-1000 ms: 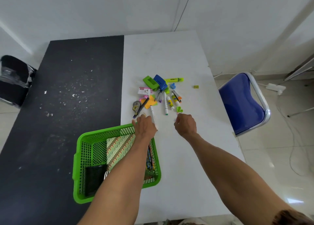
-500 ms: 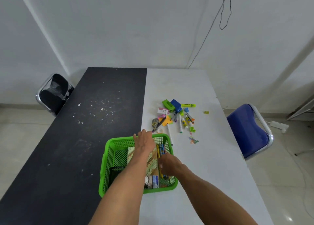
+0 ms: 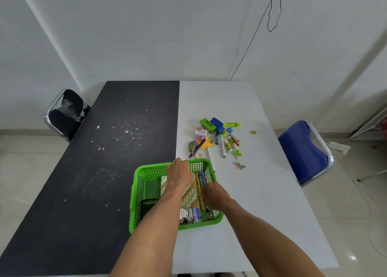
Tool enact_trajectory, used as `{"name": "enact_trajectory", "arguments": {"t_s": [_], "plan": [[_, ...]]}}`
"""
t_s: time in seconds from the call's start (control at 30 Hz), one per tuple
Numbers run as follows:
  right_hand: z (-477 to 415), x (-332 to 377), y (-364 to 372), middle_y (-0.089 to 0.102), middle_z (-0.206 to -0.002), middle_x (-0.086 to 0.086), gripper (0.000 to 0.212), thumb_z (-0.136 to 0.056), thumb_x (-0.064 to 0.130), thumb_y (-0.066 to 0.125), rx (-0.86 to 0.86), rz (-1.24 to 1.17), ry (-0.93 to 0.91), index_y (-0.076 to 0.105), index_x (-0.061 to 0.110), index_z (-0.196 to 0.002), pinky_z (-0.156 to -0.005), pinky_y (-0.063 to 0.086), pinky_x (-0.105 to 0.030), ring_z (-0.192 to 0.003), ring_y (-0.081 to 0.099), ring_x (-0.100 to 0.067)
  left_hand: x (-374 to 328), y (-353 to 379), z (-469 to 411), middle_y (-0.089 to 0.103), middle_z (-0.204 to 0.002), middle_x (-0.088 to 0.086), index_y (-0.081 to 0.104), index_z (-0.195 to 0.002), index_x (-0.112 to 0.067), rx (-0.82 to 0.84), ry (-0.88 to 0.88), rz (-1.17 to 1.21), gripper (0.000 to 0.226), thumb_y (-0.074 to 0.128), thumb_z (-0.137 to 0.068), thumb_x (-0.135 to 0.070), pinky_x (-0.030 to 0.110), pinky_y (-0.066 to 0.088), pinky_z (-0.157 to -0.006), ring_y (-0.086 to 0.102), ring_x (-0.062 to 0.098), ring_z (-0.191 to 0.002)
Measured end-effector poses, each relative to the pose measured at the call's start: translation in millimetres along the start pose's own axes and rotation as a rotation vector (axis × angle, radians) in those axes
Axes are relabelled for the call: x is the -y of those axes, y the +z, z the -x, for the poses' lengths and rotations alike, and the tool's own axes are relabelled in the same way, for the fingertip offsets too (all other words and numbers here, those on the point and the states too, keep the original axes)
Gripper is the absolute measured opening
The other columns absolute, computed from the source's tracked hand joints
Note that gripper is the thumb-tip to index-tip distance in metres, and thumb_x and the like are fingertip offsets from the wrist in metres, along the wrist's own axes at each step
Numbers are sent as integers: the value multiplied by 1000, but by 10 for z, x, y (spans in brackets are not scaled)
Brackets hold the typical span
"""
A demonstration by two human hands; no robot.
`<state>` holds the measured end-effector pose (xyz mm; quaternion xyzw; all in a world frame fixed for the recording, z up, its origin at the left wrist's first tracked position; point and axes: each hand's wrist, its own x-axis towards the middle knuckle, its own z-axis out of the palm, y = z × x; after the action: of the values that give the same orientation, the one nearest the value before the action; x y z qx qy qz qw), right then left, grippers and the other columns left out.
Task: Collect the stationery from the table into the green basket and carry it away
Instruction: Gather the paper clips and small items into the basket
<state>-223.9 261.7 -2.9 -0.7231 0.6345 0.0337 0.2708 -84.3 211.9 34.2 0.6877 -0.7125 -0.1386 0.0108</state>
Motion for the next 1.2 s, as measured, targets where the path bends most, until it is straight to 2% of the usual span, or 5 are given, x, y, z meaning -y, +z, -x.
{"name": "enact_trajectory", "arguments": {"t_s": [0.27,0.43,0.7,0.93,1.2], "plan": [[-155,-256,-327,67,-86,-10,21,-75,6,48,-158,-33,86,66,16,-80,-58,41,-28,-80,64,-29,-106,-26,-232,54,-121,8,56,-125,-16,3,52,-2,32,50,-93,-18,46,36,-104,52,28,-115],[-252,-586,-486,66,-112,-4,26,-84,17,55,-197,-55,159,68,20,-107,-80,48,-31,-105,61,-24,-195,-4,-425,54,-119,9,55,-124,-15,-4,85,-22,31,50,-93,-17,44,38,-100,52,28,-113],[-528,-1129,-594,58,-128,-5,31,-89,18,55,-98,1,259,64,17,-119,-92,46,-31,-119,53,-22,-522,207,-761,55,-122,12,57,-125,-13,51,119,11,33,49,-93,-13,43,39,-99,52,29,-114],[-802,-1546,-603,61,-121,-6,29,-86,14,56,-41,6,297,64,14,-114,-89,48,-31,-115,55,-24,-772,428,-1112,53,-126,14,56,-128,-11,98,103,31,35,49,-95,-18,43,41,-97,52,31,-117],[-1168,-1967,-673,57,-115,-13,30,-85,8,54,-54,-20,325,58,9,-114,-84,47,-34,-108,55,-30,-1080,644,-1516,4,-161,15,16,-154,-21,301,64,-10,62,37,-101,-44,50,18,-117,3,33,-148]]}}
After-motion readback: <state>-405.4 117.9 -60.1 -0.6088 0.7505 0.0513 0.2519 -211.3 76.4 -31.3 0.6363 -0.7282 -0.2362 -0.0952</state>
